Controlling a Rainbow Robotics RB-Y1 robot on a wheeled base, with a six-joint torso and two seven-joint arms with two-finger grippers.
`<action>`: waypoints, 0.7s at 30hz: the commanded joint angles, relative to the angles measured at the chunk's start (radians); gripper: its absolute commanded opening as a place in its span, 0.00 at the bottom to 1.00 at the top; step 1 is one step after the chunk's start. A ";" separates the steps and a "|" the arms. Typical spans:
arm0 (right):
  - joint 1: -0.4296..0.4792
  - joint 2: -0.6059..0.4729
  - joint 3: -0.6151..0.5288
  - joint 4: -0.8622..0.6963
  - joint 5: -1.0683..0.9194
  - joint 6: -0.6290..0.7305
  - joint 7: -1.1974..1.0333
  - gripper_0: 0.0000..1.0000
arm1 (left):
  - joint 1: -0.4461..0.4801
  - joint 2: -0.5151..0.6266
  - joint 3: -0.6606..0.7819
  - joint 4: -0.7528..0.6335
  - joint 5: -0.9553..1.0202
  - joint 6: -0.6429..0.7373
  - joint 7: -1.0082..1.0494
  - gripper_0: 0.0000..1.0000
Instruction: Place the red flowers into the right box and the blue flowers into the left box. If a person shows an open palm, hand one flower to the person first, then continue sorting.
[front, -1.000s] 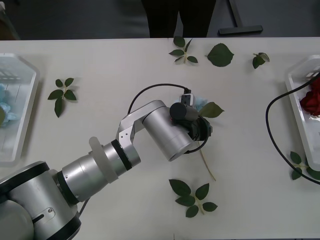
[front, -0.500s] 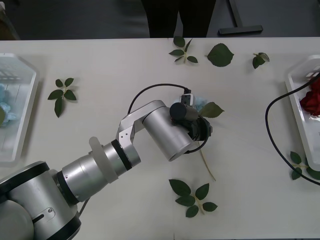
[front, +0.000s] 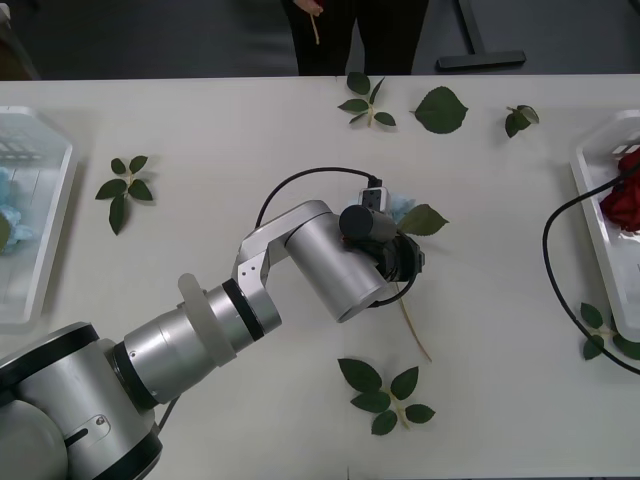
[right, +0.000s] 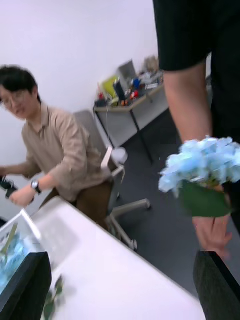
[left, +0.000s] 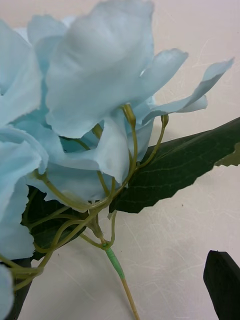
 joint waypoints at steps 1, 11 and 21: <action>0.032 -0.084 0.023 -0.019 -0.042 0.093 0.048 0.82 | -0.045 -0.032 -0.015 -0.013 -0.010 -0.012 -0.027 1.00; 0.216 -0.182 0.029 -0.019 -0.132 0.297 0.212 0.82 | -0.045 -0.032 -0.015 -0.013 -0.010 -0.012 -0.027 1.00; 0.308 -0.223 0.031 -0.021 -0.016 0.400 0.261 0.82 | -0.045 -0.032 -0.015 -0.013 -0.010 -0.012 -0.027 1.00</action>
